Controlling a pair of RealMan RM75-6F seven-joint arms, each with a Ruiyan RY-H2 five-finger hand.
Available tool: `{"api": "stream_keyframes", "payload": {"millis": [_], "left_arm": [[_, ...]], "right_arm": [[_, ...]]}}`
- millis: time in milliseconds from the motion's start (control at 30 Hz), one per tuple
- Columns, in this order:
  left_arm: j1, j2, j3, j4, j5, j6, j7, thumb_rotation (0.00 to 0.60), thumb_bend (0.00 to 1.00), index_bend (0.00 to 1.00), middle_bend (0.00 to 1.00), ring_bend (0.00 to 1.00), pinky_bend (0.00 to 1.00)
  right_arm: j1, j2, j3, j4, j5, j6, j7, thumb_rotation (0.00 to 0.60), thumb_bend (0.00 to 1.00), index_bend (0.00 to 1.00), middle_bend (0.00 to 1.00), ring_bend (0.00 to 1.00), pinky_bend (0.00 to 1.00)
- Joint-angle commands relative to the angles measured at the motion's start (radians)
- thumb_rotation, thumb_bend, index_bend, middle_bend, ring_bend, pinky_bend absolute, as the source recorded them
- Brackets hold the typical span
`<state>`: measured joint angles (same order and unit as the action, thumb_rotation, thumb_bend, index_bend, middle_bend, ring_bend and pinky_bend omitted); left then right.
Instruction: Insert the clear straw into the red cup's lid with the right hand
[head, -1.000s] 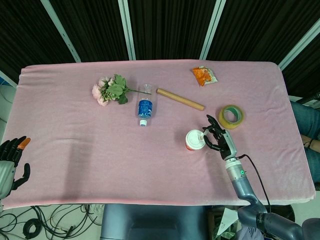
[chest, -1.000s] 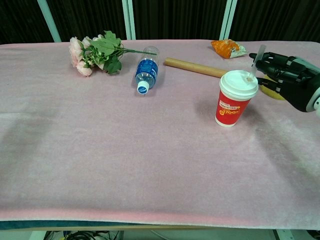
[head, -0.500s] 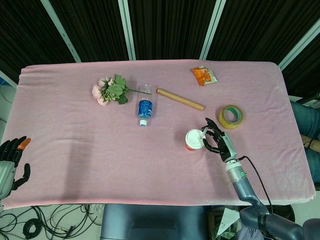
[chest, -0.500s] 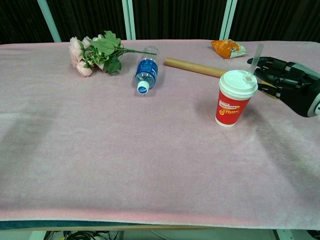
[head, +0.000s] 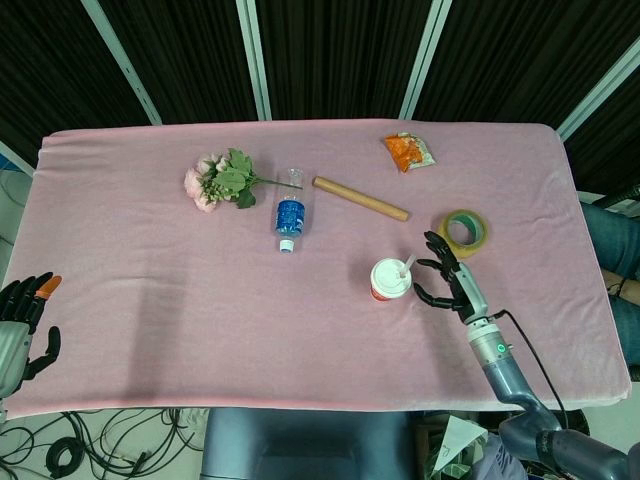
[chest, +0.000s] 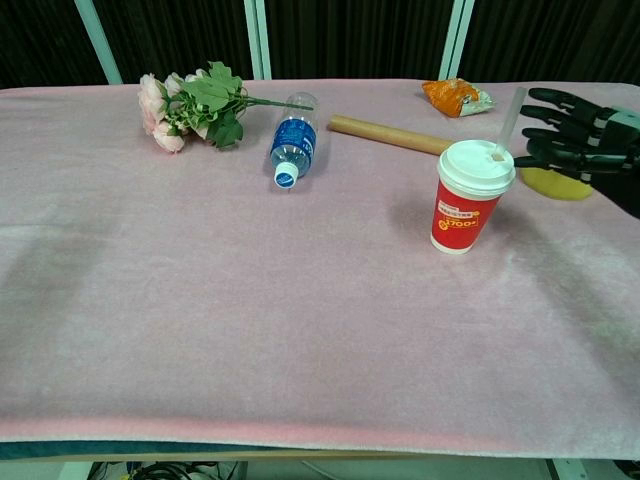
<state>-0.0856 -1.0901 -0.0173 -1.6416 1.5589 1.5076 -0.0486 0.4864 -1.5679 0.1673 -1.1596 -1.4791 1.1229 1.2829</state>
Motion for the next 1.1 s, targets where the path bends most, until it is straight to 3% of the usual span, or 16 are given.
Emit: {"api": "stream_keyframes", "payload": {"millis": [33,100,200,467,767,933,1100], "left_arm": [[0.0,-0.001,-0.001,0.001,0.0,0.001,0.001,0.6,0.62,0.1,0.04,0.0,0.0],[0.0,-0.001,-0.002,0.003,0.0,0.002,0.001,0.6,0.62,0.1,0.04,0.0,0.0],[0.0,-0.001,-0.001,0.003,0.0,0.001,0.001,0.6,0.62,0.1,0.04,0.0,0.0],[0.002,-0.001,0.003,-0.001,0.007,0.004,0.013,0.6,0.62,0.1,0.04,0.0,0.0],[0.006,0.001,0.008,-0.012,0.024,0.018,0.03,0.6,0.62,0.1,0.04,0.0,0.0],[0.008,0.003,0.012,-0.016,0.029,0.019,0.035,0.6,0.62,0.1,0.04,0.0,0.0],[0.01,0.002,0.017,-0.018,0.039,0.023,0.04,0.6,0.62,0.1,0.04,0.0,0.0]], "right_arm": [[-0.069,0.144,-0.038,-0.072,-0.002,0.055,-0.196,0.6,0.25,0.0,0.0,0.0,0.17],[-0.124,0.248,-0.07,-0.164,0.017,0.076,-0.36,0.6,0.25,0.0,0.0,0.0,0.17],[-0.171,0.317,-0.087,-0.261,0.067,0.095,-0.56,0.6,0.25,0.0,0.0,0.0,0.17],[-0.284,0.343,-0.13,-0.356,0.073,0.266,-0.961,0.6,0.25,0.0,0.0,0.0,0.17],[-0.365,0.29,-0.171,-0.349,-0.046,0.442,-1.191,0.6,0.25,0.0,0.0,0.0,0.17],[-0.371,0.263,-0.169,-0.326,-0.064,0.452,-1.321,0.6,0.25,0.0,0.0,0.0,0.17],[-0.37,0.264,-0.171,-0.33,-0.071,0.437,-1.338,0.6,0.25,0.0,0.0,0.0,0.17]]}}
